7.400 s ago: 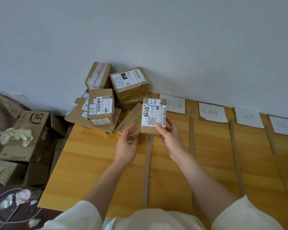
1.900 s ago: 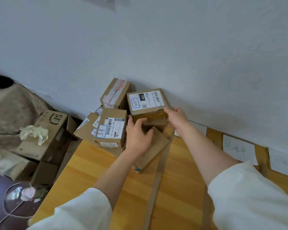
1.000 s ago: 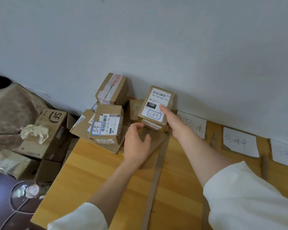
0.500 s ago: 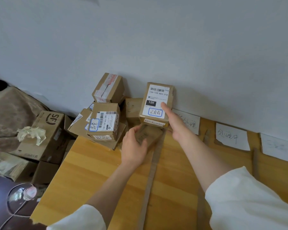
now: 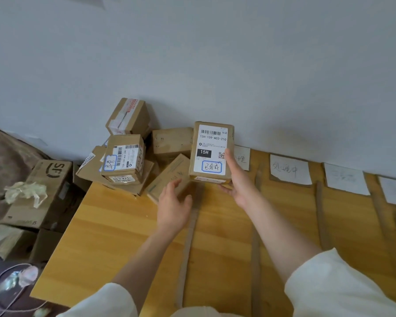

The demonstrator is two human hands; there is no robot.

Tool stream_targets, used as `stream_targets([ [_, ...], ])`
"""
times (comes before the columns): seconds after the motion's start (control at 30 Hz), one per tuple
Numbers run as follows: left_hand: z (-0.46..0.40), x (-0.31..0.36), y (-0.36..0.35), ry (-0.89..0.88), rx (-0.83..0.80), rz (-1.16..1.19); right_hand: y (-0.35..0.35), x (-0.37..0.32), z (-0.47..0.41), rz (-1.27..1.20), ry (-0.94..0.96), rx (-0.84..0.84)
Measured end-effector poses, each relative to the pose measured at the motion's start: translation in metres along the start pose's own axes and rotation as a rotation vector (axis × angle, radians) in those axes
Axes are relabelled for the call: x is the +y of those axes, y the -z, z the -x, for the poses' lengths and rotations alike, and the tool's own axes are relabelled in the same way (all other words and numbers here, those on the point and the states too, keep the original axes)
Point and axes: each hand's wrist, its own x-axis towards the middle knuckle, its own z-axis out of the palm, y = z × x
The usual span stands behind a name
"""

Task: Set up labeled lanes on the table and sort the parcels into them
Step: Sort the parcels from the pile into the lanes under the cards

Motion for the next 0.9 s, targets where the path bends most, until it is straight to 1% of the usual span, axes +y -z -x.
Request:
stream_targets([
  [0.17,0.019,0.0,-0.015,-0.017,-0.041,0.024,0.028,0.013,0.02,-0.032,0.022,0.054],
  [0.37,0.042,0.005,-0.035,-0.009,-0.088,-0.074,0.06,0.033,0.039,-0.097,0.004,0.093],
  [0.9,0.081,0.036,-0.101,-0.051,-0.257,-0.213,0.159,0.069,0.079,-0.208,-0.055,0.235],
])
